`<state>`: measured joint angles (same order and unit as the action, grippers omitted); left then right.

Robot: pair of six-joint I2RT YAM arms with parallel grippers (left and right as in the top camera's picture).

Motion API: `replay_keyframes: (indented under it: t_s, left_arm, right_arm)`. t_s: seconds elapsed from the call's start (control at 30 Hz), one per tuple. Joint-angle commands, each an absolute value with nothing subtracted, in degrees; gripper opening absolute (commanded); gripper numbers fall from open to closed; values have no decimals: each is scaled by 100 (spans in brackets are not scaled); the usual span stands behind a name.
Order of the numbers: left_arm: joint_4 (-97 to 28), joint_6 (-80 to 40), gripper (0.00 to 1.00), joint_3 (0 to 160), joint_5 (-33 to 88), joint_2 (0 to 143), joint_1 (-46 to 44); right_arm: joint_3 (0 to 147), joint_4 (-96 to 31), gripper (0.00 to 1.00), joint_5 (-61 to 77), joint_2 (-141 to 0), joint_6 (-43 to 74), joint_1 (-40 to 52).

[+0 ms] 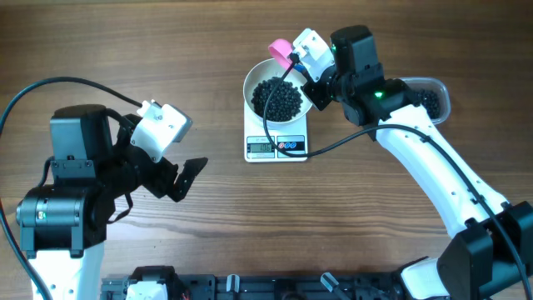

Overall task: Scoop item into bowl and weigh 150g on scale
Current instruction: 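Move the empty scoop right back over the bean tub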

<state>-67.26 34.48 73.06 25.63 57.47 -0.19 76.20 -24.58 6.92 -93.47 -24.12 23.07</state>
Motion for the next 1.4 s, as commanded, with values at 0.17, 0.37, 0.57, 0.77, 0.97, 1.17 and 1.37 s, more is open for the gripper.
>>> replay_keyframes:
  t_s: [0.17,0.37,0.57,0.77,0.97,1.17,1.37]
  left_arm:
    - [-6713,3559,100,7395,2674,5754,23]
    - [-6713,3559,100,7393,2674,5754,23]
    - [-6713,3559,100,7393,2674,5754,23]
    - [-6713,3559,100,7395,2674,5754,23]
    - [-6713,3559,100,7395,2674,5754,23]
    - [-6713,3559,100,7395,2674,5754,23]
    - [-6713,3559,100,7395,2674,5754,23]
  right_arm:
    - [7612,-2338,4,755,-9085,-2073,2285]
    - [7612,-2226,4,464,-8783,-2080,2263]
    - [7612,-2298,4,425,-8134,-2086,1935]
    - [7612,-2556,4,423,-7231,-2080,849]
    - [7612,-4060,4,368,-7201,-2418,-368]
    - [7612,-5317,4,231,-7459,-2550,-569]
    - [7609,-5721,4,-58,-8189,-2547,-569]
